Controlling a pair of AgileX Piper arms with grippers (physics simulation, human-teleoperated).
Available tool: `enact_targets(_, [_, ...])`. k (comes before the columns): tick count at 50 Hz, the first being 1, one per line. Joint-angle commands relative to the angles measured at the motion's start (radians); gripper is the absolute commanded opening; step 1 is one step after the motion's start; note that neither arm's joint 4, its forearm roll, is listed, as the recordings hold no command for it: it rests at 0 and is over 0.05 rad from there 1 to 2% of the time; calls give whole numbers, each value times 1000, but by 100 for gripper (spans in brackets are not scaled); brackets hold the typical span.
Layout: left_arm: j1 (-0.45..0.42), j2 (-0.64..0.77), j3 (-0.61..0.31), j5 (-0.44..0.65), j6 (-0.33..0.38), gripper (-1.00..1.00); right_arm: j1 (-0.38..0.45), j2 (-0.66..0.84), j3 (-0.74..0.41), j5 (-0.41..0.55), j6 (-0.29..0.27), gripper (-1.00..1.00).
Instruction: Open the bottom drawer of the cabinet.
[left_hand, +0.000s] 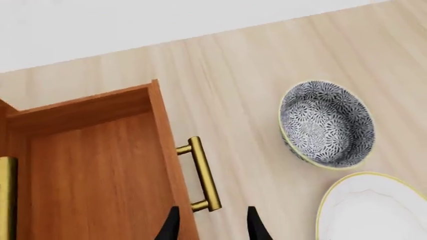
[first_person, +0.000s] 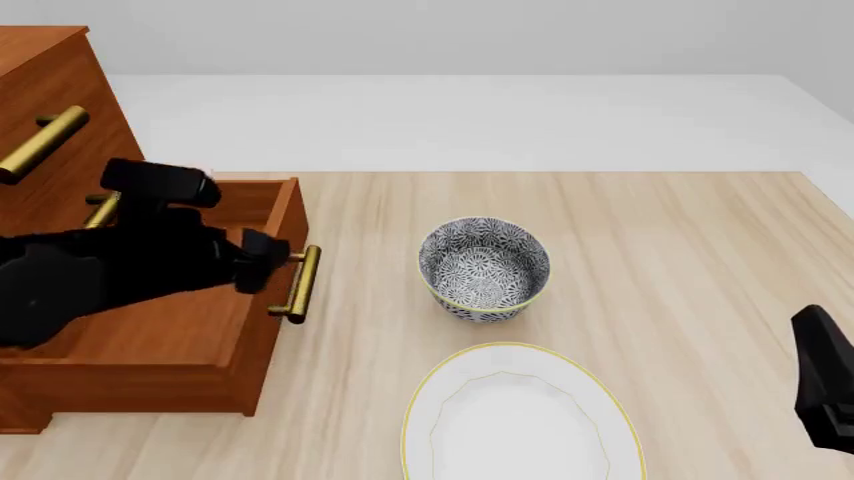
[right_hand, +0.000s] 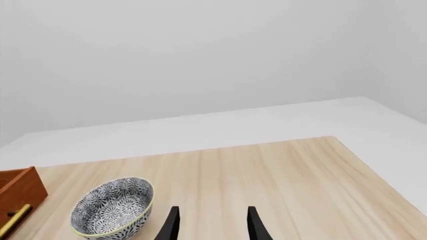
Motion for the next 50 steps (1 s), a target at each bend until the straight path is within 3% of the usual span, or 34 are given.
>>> enact_targets(1, [-2, -124, -64, 101, 15, 100, 6, 0, -9, 5, 1, 100])
enact_targets(14, [1, -272, -103, 183, 50, 100, 15, 0, -28, 14, -3, 100])
enact_targets(16, [-11, -299, -114, 195, 3, 100, 17, 0, -36, 20, -3, 100])
enact_targets(22, [-4, -374, -121, 214, 22, 100, 21, 0, -59, 34, -7, 100])
enact_targets(23, [3, -399, -119, 213, 53, 100, 23, 0, -70, 41, -8, 100])
enact_targets(31, [17, -512, -109, 222, 93, 100, 50, 0, -149, 88, -23, 100])
enact_targets(35, [10, -552, -100, 235, 80, 100, 68, 0, -207, 122, -36, 100])
enact_targets(37, [5, -569, -107, 249, 37, 100, 77, 0, -243, 144, -43, 100])
enact_targets(41, [17, -611, -104, 262, 67, 100, 93, 0, -295, 179, -54, 100])
enact_targets(50, [2, -694, -60, 302, 65, 100, 128, 0, -382, 257, -77, 100])
